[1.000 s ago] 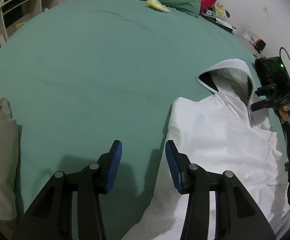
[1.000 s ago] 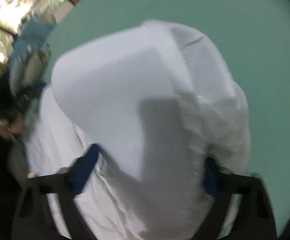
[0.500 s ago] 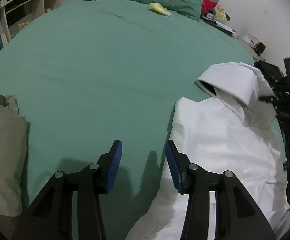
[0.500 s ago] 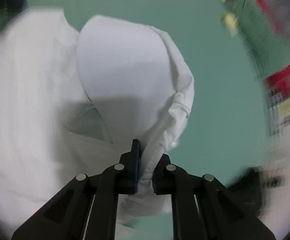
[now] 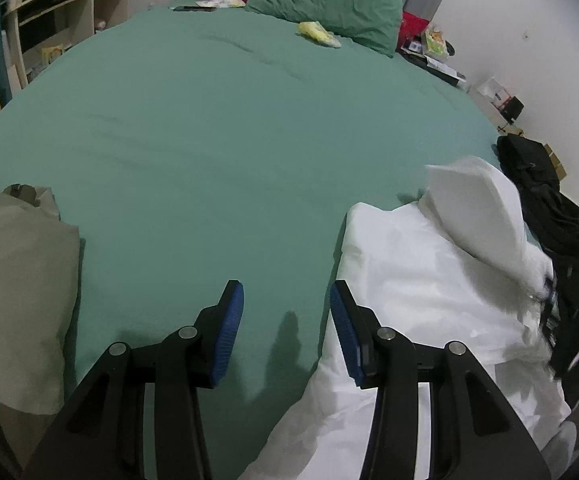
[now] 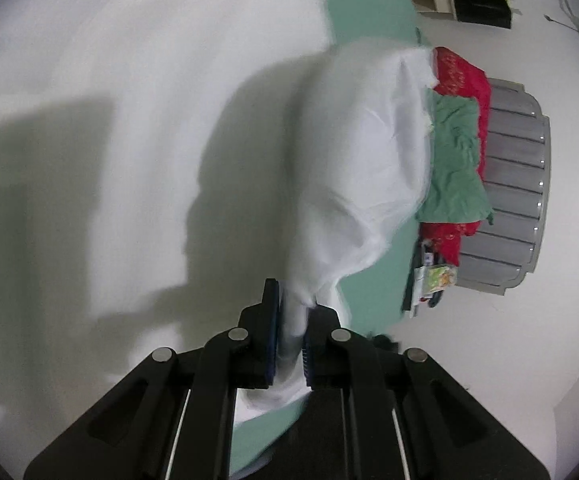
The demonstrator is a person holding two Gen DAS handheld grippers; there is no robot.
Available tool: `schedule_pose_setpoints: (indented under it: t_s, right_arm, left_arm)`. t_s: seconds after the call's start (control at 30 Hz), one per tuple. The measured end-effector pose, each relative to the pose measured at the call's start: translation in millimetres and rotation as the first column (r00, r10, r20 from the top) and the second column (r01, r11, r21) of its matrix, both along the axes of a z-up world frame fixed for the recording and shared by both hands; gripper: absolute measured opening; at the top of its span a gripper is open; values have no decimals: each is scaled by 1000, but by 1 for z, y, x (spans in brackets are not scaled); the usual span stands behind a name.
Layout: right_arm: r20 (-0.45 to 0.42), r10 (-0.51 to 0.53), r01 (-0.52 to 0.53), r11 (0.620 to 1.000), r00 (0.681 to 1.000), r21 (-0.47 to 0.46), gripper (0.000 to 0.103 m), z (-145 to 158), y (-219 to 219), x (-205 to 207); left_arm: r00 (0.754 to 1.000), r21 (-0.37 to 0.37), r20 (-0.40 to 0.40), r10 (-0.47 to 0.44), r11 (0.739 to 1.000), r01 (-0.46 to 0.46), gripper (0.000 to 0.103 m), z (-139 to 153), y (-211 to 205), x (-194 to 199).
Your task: Fold large clothes
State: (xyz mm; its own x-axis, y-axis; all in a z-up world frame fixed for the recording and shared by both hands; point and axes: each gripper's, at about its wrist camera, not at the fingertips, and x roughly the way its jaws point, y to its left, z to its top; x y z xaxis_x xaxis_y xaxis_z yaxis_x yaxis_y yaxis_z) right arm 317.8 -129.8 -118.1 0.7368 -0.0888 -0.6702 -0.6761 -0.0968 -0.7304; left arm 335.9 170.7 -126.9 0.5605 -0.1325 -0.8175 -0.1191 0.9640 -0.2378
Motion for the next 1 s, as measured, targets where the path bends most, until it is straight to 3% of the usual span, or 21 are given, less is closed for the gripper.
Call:
schedule_pose_setpoints:
  t_s: [0.17, 0.27, 0.33, 0.43, 0.57, 0.63, 0.7, 0.73, 0.77, 0.8, 0.83, 0.87, 0.9, 1.0]
  right_arm:
    - [-9, -46, 46, 997, 999, 56, 12, -5, -17, -43]
    - [-51, -160, 166, 974, 986, 153, 41, 12, -22, -59]
    - [-91, -241, 257, 921, 966, 293, 62, 37, -20, -62]
    - [-226, -307, 381, 754, 924, 535, 66, 82, -9, -47]
    - [-353, -306, 467, 562, 884, 683, 66, 104, 27, -16]
    - [-446, -324, 549, 419, 834, 723, 66, 96, 31, 16]
    - [-568, -303, 636, 221, 765, 739, 66, 83, 41, 45]
    - [-613, -302, 672, 155, 730, 724, 66, 73, 42, 51]
    - [-685, -275, 726, 83, 675, 683, 65, 60, 47, 62]
    - [-750, -232, 777, 38, 619, 629, 55, 45, 55, 67]
    - [-789, -202, 810, 37, 580, 586, 42, 33, 61, 61]
    - [-806, -195, 828, 69, 558, 557, 41, 24, 69, 60]
    - [-810, -201, 835, 136, 551, 534, 41, 15, 82, 51]
    - [-783, -179, 796, 262, 595, 545, 41, 16, 102, 22]
  left_arm:
    - [1000, -1, 5, -15, 1000, 15, 48, 2, -4, -7]
    - [1000, -6, 1, -22, 1000, 22, 48, 2, -6, -9]
    - [1000, -11, 6, -25, 1000, 25, 48, 3, -7, -11]
    - [999, -14, 16, -35, 999, 35, 48, 5, -10, -12]
    - [998, -16, 23, -60, 998, 60, 48, 5, -18, -13]
    - [997, -9, 24, -72, 997, 73, 48, 5, -23, -13]
    - [997, -5, 21, -80, 997, 80, 48, 3, -26, -12]
    - [996, -4, 19, -82, 997, 82, 48, 3, -27, -13]
    - [996, -4, 16, -83, 997, 83, 48, 2, -28, -12]
    - [996, -5, 13, -86, 996, 86, 48, 1, -29, -12]
    - [996, -6, 11, -88, 996, 88, 48, 1, -29, -11]
    - [996, -8, 10, -89, 996, 89, 48, 0, -30, -11]
    - [996, -10, 8, -89, 996, 89, 48, 0, -30, -11]
    - [995, -21, 12, -99, 995, 100, 48, 2, -33, -9]
